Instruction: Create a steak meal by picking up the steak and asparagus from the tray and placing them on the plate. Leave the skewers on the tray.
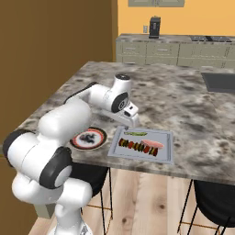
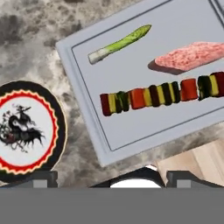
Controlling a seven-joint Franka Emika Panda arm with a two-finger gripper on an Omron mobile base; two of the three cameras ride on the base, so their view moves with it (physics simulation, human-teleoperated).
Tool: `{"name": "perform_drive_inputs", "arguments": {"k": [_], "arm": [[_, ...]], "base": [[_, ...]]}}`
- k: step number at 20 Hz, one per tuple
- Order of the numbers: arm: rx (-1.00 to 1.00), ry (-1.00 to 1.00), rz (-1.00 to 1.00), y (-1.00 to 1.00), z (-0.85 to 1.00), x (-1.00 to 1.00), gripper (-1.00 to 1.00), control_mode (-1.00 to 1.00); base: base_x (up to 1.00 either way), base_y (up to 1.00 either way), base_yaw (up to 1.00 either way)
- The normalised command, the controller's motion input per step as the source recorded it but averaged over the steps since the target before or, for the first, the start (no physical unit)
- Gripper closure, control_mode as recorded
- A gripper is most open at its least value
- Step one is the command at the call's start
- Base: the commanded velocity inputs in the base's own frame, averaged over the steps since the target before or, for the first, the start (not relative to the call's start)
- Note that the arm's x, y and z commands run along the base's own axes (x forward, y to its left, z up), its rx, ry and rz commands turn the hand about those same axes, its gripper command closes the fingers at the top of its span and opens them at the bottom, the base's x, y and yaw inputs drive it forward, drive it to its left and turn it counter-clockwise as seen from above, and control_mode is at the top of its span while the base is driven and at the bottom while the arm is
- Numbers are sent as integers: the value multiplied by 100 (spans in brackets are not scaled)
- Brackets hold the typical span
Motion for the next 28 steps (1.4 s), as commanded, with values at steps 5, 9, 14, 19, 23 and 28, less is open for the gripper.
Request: {"name": "perform_drive_inputs", "arguments": {"k": [5,9,14,19,23,28], "arm": [[0,11,-8,-22,-52,55,-100,-100],[1,6,-2,-21,-55,55,-100,-100],[3,0,0,-15,-47,47,-100,-100],[4,0,0,-10,-39,47,-100,-100],[2,0,0,-3,-36,44,-100,-100],[0,0,0,0,-35,39,-100,-100]], "base": [[0,0,0],[0,0,0],[0,0,0],[0,0,0],[0,0,0],[0,0,0]]}}
